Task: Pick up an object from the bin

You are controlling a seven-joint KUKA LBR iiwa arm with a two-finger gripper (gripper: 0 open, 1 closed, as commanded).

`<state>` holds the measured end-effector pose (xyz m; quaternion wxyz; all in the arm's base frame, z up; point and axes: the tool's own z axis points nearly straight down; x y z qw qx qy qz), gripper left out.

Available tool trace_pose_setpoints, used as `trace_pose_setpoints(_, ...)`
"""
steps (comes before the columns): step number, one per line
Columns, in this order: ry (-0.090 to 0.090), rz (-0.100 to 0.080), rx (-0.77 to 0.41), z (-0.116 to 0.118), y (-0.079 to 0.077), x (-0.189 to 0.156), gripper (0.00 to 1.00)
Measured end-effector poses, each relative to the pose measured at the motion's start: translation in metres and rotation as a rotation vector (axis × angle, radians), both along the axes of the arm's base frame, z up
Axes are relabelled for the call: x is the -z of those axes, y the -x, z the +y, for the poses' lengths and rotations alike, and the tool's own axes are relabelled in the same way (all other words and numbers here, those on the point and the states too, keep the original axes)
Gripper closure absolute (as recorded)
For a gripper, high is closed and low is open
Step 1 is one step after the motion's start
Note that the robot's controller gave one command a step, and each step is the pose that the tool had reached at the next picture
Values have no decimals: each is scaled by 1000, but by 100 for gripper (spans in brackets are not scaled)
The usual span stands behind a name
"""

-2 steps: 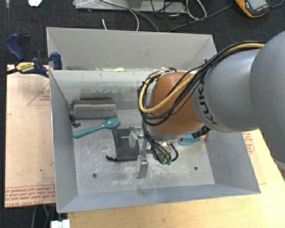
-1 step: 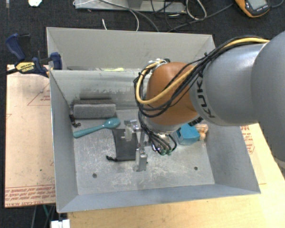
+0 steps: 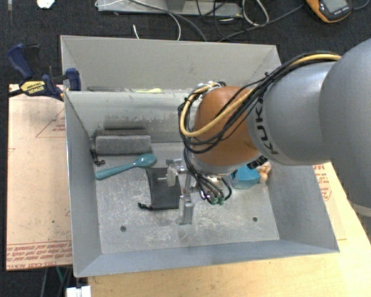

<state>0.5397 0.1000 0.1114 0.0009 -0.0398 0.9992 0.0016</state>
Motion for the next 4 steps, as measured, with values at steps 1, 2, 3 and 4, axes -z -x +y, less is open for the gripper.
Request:
trace_pose_setpoints(1, -1, -9, -88, -4, -4, 39, 0)
trace_pose_setpoints(2, -2, -11, -117, -4, -7, 48, 100)
trace_pose_setpoints(3, -2, -11, -124, -3, -7, 47, 100)
trace_pose_setpoints(4, -1, -4, -123, -3, -5, 16, 100)
